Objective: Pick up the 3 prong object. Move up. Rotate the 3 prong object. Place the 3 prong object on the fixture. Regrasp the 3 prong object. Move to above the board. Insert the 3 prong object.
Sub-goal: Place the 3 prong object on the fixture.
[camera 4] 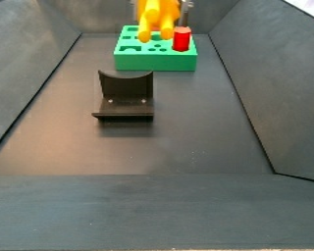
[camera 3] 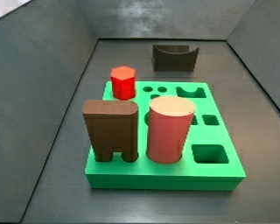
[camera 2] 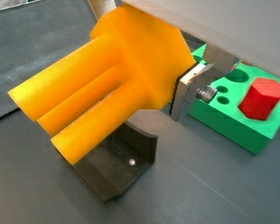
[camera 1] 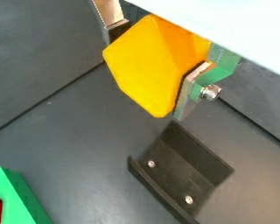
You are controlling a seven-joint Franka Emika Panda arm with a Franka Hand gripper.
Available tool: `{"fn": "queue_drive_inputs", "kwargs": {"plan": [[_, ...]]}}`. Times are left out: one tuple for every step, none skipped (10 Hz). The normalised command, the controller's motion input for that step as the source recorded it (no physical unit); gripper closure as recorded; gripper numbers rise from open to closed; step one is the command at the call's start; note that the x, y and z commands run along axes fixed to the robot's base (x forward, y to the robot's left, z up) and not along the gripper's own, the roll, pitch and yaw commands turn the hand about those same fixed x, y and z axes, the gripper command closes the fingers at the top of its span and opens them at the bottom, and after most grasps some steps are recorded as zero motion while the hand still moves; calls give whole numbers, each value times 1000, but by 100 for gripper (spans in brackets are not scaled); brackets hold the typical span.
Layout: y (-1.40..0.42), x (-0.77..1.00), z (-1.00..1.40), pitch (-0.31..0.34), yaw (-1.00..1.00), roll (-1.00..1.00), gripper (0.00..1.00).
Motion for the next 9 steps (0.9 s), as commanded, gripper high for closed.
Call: {"fn": "queue_drive_inputs", "kwargs": {"plan": [[-32,945,19,134,11,-86,100],[-15,822,10,136,8,-74,100],[-84,872,-233,149,16,-1000,100],[-51,767,-207,145,3,-1000,100],[-8,713,-156,145,-12,-1000,100],[18,552,-38,166,-35,-1000,100],[26,485,-33,174,-43,-1000,100],[32,363,-34,178,-68,-1000,100],[36,303,-24,182,-83,-1000,100]]}}
